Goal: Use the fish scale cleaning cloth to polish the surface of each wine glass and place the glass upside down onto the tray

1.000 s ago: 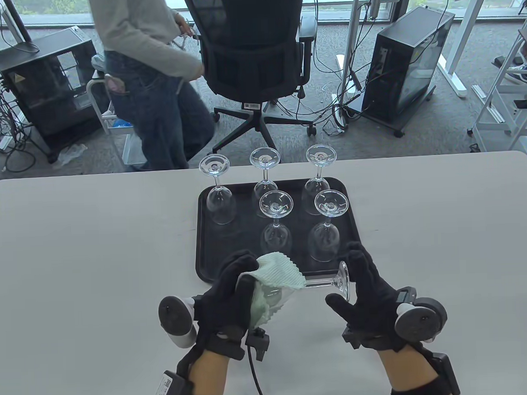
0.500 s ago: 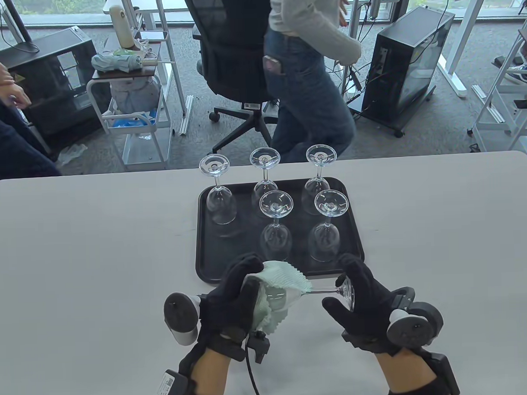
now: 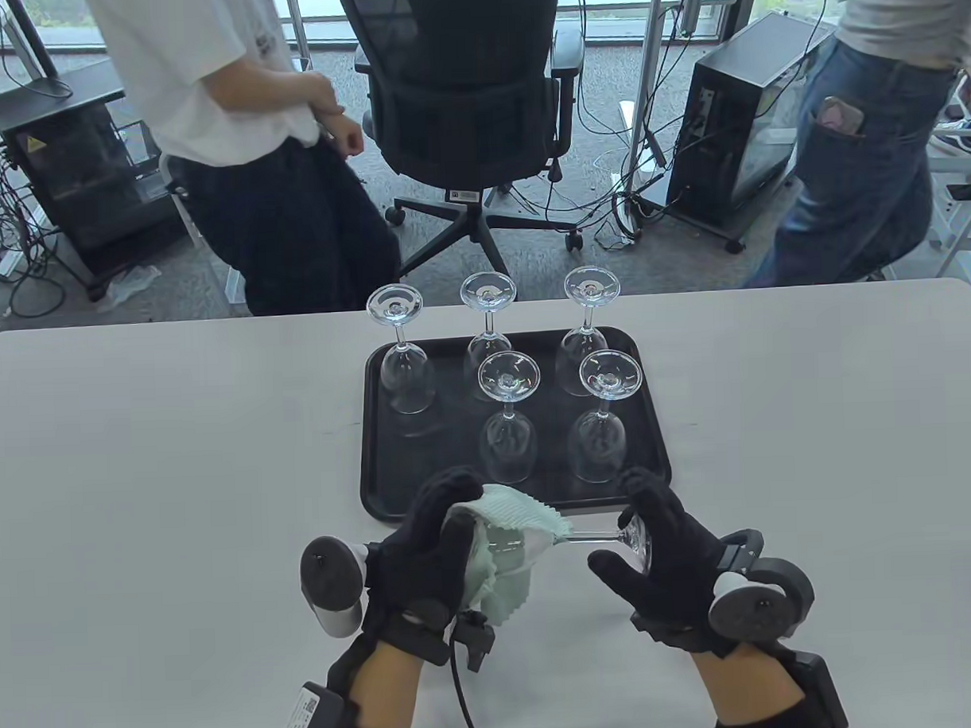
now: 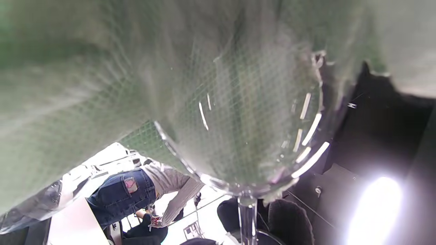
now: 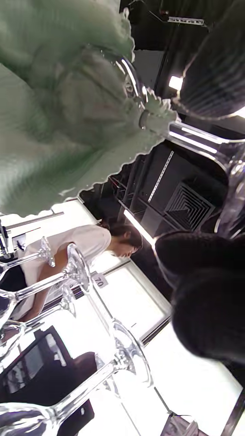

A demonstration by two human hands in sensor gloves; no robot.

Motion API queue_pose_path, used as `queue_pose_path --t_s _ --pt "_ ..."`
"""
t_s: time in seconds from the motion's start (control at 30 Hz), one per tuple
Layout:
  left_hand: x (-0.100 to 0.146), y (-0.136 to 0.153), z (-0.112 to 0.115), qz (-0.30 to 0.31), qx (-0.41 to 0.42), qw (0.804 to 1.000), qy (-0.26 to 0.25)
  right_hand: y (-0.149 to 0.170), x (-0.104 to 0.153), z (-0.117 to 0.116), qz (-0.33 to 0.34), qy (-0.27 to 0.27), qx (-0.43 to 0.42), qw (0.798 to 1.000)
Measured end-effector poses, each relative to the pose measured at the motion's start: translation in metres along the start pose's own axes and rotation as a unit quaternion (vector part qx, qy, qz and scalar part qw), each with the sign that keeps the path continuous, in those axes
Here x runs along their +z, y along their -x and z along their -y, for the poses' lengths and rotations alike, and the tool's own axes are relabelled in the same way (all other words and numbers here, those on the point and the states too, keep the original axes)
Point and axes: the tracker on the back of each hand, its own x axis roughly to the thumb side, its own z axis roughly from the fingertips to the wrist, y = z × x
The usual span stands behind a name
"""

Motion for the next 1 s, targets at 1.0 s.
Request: queue_pose_path --t_s 1.0 --pt "-0.001 -0.002 -0.004 -0.025 0.027 0.999 0.013 -0.006 0.0 0.001 0.013 0.011 -0.001 1.0"
